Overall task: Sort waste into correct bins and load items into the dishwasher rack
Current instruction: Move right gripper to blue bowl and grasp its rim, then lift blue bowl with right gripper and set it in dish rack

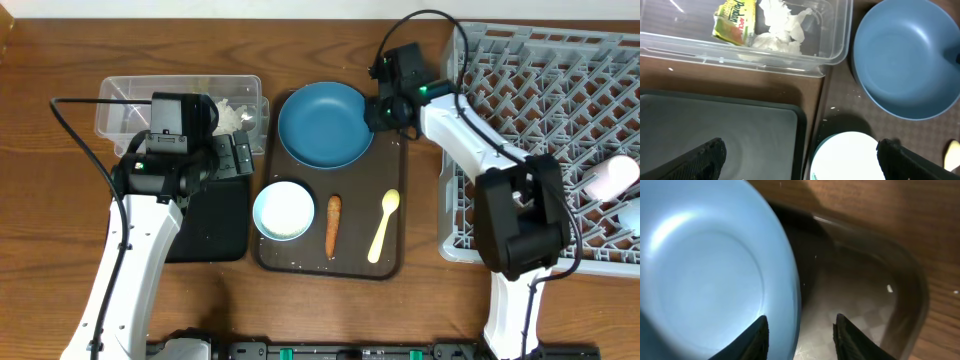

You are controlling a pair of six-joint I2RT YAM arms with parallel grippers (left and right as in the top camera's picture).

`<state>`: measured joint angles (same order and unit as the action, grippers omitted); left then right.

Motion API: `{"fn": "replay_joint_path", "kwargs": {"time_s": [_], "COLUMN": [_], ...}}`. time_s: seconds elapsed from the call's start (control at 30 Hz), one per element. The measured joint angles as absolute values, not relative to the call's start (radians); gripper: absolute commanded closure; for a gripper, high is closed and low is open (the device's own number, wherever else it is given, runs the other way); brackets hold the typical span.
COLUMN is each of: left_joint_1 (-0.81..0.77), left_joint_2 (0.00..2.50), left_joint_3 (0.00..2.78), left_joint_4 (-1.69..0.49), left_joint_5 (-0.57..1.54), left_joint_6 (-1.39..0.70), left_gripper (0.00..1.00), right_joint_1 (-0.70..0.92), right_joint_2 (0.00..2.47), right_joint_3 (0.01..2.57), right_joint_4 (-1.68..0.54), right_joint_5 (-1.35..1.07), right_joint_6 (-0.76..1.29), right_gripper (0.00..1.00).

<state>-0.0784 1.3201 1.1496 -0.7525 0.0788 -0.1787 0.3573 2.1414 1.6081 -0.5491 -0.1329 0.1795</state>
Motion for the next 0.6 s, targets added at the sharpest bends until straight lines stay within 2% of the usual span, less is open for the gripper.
{"fn": "replay_joint_path", "kwargs": {"time_s": [0.13,0.33,0.6], "left_joint_1": [-0.078,-0.078,-0.078], "left_joint_2": [1.32,1.32,1.32], "left_joint_3": [1.15,1.15,1.15], "left_joint_4": [-0.753,-0.753,-0.753], "left_joint_5": [0.07,0.067,0.067], "left_joint_6": [-0.179,-0.179,-0.179], "left_gripper": [0.02,0.02,0.02], "right_joint_1": [0.365,0.365,0.346], "right_joint_2": [2.154,2.175,2.168], "right_joint_3": [1.608,1.608,1.628], "right_joint_4": [-0.556,-0.577,-0.576], "right_joint_5": [-0.117,-0.092,-0.081], "right_joint_6": [0.194,0.222,0.215], "right_gripper": [0.71,0.99,0.99]}}
